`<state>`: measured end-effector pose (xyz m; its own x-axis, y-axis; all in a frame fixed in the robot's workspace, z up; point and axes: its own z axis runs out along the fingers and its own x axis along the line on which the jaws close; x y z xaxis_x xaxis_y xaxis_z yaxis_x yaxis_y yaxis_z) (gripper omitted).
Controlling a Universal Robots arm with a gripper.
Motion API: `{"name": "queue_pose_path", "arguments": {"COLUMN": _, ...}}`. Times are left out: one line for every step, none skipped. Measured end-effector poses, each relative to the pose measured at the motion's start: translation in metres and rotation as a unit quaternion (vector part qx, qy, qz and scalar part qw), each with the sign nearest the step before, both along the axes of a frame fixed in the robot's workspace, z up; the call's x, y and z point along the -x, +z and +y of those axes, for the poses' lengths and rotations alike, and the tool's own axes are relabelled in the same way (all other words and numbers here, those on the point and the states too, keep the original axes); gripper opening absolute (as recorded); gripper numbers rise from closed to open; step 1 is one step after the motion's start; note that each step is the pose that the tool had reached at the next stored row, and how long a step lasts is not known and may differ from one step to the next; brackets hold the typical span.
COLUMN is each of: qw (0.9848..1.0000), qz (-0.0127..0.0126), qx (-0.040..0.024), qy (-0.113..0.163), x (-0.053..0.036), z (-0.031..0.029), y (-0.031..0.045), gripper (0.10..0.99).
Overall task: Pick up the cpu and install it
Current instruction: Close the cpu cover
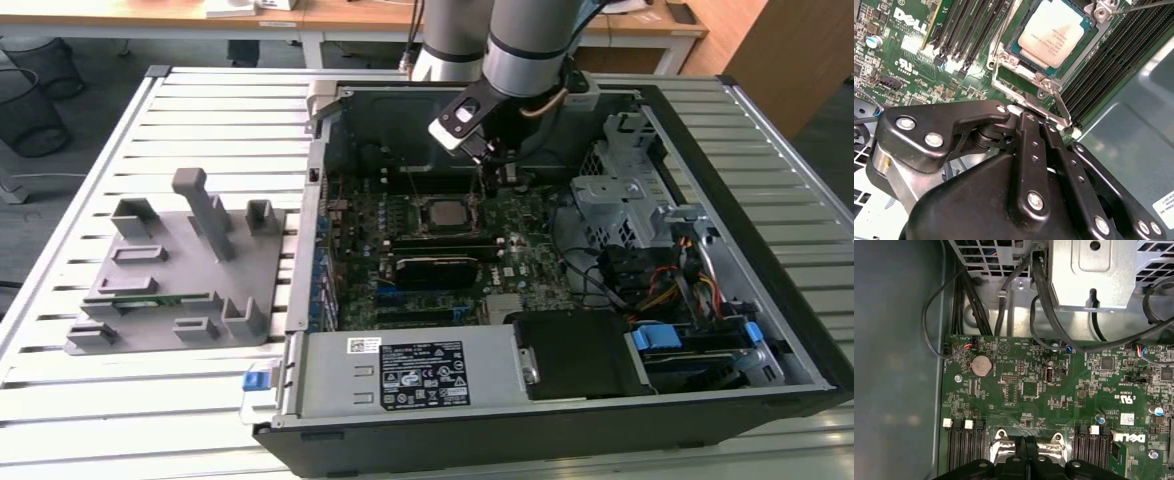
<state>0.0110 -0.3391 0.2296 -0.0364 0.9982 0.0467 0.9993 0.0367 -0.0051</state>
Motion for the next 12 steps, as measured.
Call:
{"name": "queue_pose_path", "arguments": {"qw": 1.0000, "qz": 0.0000, "qx": 0.0000, "qy": 0.000, "x": 0.0005, "z": 0.0001, "y": -0.0004, "gripper": 0.106}}
{"name": "queue_pose_path", "arguments": {"qw": 1.0000, "qz": 0.0000, "qx": 0.0000, "qy": 0.000, "x": 0.0010, "z": 0.0002, "y": -0.0009, "gripper": 0.106}}
{"name": "queue_pose_path", "arguments": {"qw": 1.0000, "qz": 0.0000, "qx": 0.0000, "qy": 0.000, "x": 0.0016, "z": 0.0002, "y": -0.0013, "gripper": 0.106}}
{"name": "queue_pose_path", "arguments": {"qw": 1.0000, "qz": 0.0000, "qx": 0.0000, "qy": 0.000, "x": 0.0022, "z": 0.0003, "y": -0.0018, "gripper": 0.106}}
{"name": "queue_pose_path", "arguments": {"qw": 1.0000, "qz": 0.0000, "qx": -0.0001, "qy": 0.000, "x": 0.0027, "z": 0.0004, "y": -0.0022, "gripper": 0.106}}
{"name": "queue_pose_path", "arguments": {"qw": 1.0000, "qz": 0.0000, "qx": 0.0000, "qy": 0.000, "x": 0.0033, "z": 0.0005, "y": -0.0027, "gripper": 0.106}}
{"name": "queue_pose_path", "arguments": {"qw": 1.0000, "qz": 0.0000, "qx": 0.0000, "qy": 0.000, "x": 0.0039, "z": 0.0006, "y": -0.0031, "gripper": 0.106}}
{"name": "queue_pose_path", "arguments": {"qw": 1.0000, "qz": 0.0000, "qx": 0.0000, "qy": 0.000, "x": 0.0044, "z": 0.0007, "y": -0.0035, "gripper": 0.106}}
{"name": "queue_pose_path", "arguments": {"qw": 1.0000, "qz": 0.0000, "qx": 0.0000, "qy": 0.000, "x": 0.0051, "z": 0.0008, "y": -0.0040, "gripper": 0.106}}
{"name": "queue_pose_path", "arguments": {"qw": 1.0000, "qz": 0.0000, "qx": 0.0000, "qy": 0.000, "x": 0.0059, "z": 0.0008, "y": -0.0045, "gripper": 0.106}}
{"name": "queue_pose_path", "arguments": {"qw": 1.0000, "qz": 0.0000, "qx": 0.0000, "qy": 0.000, "x": 0.0068, "z": 0.0009, "y": -0.0050, "gripper": 0.106}}
{"name": "queue_pose_path", "arguments": {"qw": 1.0000, "qz": 0.0000, "qx": -0.0001, "qy": 0.000, "x": 0.0077, "z": 0.0010, "y": -0.0055, "gripper": 0.106}}
